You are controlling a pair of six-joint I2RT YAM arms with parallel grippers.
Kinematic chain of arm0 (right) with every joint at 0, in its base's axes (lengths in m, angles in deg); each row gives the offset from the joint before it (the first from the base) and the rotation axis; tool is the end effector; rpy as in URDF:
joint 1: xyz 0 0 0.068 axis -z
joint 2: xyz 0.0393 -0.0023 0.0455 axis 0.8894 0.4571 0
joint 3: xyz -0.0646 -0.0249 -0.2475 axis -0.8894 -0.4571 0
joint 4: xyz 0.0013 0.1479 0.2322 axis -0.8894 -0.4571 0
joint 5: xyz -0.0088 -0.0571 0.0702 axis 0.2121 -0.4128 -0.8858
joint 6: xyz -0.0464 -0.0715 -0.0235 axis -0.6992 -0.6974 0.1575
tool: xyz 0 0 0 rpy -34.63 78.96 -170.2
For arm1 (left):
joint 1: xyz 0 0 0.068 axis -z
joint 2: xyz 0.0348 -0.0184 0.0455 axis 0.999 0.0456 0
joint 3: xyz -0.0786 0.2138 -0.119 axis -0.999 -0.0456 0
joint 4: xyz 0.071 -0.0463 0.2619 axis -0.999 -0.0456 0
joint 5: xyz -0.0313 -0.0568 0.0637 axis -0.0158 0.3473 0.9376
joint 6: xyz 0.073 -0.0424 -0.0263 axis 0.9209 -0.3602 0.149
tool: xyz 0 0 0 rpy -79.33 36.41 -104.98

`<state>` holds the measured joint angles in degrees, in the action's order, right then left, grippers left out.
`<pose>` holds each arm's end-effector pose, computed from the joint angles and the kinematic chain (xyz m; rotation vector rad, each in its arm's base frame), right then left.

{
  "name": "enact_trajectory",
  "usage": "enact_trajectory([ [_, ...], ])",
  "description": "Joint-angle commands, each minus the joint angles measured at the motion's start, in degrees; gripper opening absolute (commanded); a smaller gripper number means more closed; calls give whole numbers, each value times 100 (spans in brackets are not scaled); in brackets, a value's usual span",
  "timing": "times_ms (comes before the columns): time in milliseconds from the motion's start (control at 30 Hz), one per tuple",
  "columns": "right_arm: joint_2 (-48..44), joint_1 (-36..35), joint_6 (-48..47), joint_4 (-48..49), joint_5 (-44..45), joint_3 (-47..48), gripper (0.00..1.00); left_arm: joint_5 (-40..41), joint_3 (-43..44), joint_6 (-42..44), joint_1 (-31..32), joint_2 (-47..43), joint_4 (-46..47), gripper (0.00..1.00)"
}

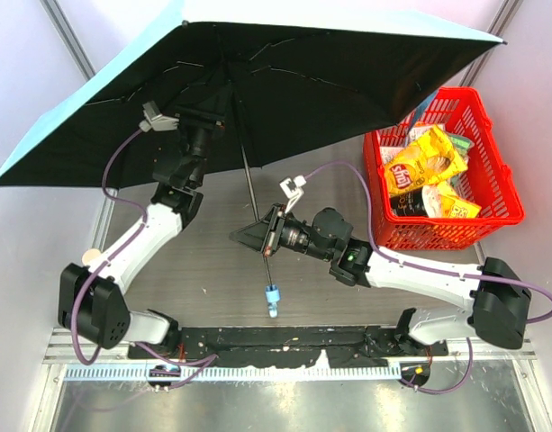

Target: Put away the umbrella

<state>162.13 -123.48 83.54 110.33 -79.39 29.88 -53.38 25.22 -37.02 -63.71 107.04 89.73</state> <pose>0.1663 0.3216 0.3073 -0.2976 1.6961 1.6465 0.3443 -0.1341 0.4158 -0.6556 0.9974 -1.3776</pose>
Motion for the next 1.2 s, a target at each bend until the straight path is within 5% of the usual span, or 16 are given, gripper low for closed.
enact_trajectory([
  [0, -221, -84, -431, 868, -35, 288, 1, 185, 91, 95, 14, 34, 238, 42],
  [133, -195, -128, -545, 632, 44, 323, 1, 211, 179, 139, 14, 42, 123, 35],
  [333, -177, -180, -1711, -420, 552, 498, 1, 150, 381, 297, 14, -185, -744, 0],
  [600, 33, -172, -2663, -882, 1372, 972, 1, -349, -215, -98, 22, -976, -1617, 0],
  [700, 287, 135, -2313, -821, 778, 1316, 1, -240, -942, 84, 5, -1501, -1199, 0],
  [767, 376, 486, -1875, -575, 364, 1421, 1, -166, -815, 470, -65, -2003, -2482, 0],
  [1000, 788, 742, -1468, -555, -614, 2291, 1, -2151, -496, 379, -74, -1478, -2700, 0],
  [1167, 1167, 1251, -882, -512, -895, 3002, 1, -2223, -1226, 217, -13, -1548, -2303, 0],
])
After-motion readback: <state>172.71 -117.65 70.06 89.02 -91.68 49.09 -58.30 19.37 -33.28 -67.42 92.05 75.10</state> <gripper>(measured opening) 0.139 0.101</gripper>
